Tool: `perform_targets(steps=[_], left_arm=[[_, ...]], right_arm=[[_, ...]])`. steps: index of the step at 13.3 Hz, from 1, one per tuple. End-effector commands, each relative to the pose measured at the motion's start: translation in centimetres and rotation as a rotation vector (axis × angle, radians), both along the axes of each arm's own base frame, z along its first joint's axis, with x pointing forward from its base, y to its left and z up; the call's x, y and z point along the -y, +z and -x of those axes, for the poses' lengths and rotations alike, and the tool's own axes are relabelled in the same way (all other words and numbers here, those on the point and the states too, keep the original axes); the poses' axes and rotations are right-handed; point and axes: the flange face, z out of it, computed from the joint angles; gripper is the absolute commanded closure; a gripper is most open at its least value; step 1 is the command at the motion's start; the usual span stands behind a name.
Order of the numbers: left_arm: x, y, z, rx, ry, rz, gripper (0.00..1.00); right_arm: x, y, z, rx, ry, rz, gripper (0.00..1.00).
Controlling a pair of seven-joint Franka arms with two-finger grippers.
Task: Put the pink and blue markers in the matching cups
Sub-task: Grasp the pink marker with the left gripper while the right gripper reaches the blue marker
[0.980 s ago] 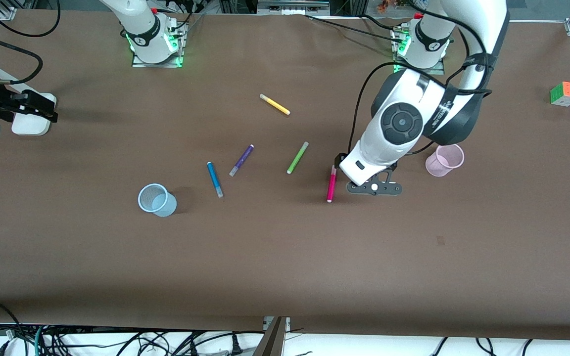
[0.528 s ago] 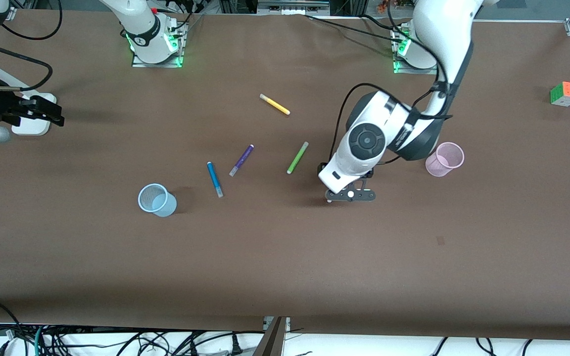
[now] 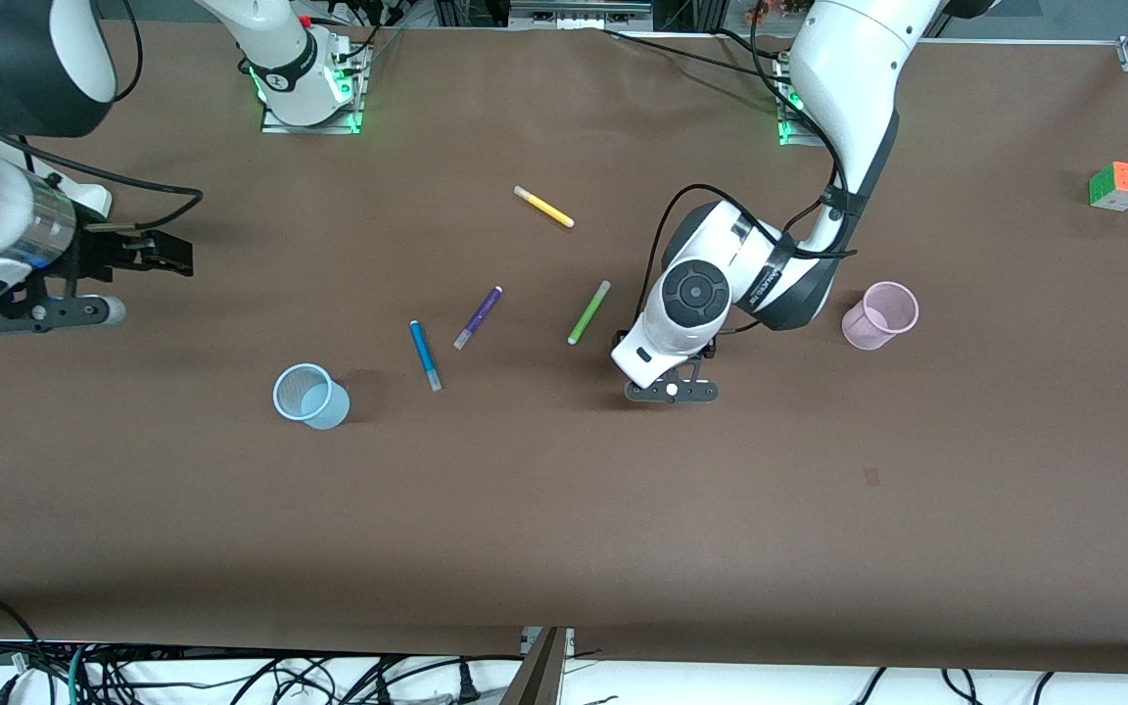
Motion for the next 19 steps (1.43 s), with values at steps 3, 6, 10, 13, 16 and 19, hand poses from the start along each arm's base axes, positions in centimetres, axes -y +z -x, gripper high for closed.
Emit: perform_targets(steps=[3,6,10,13,16,19], left_arm=[[1.1,-1.9,1.0,0.016,0.01,0.001,0.0],[1.5,-4.7,3.3,0.027,-0.006,0.002,0.0],[0.4,-6.9,4.7,0.05,-0.001,0.014,0.0],[0.1,-7.0,4.3,0.06,-0.009,0.021,0.0],[-0.4,-7.4,4.0,0.064,-0.023,0.02,0.04],[-1.1,-7.6,3.6,0.063,-0.044,0.022,0.27]], right_arm=[[-2.8,-2.8,-1.6,-0.014,0.04,-0.004,0.0],[-5.3,-4.2,-1.8,-0.019,0.069,-0.003,0.0],[-6.6,-5.9,-2.6,-0.005,0.102,-0.008,0.0],[-9.4,-9.5,-4.3,0.043,0.132,-0.037,0.0],[-13.1,-13.7,-5.0,0.058,0.171,-0.038,0.0],[-16.4,-17.8,-5.3,0.074,0.212,-0.041,0.0]])
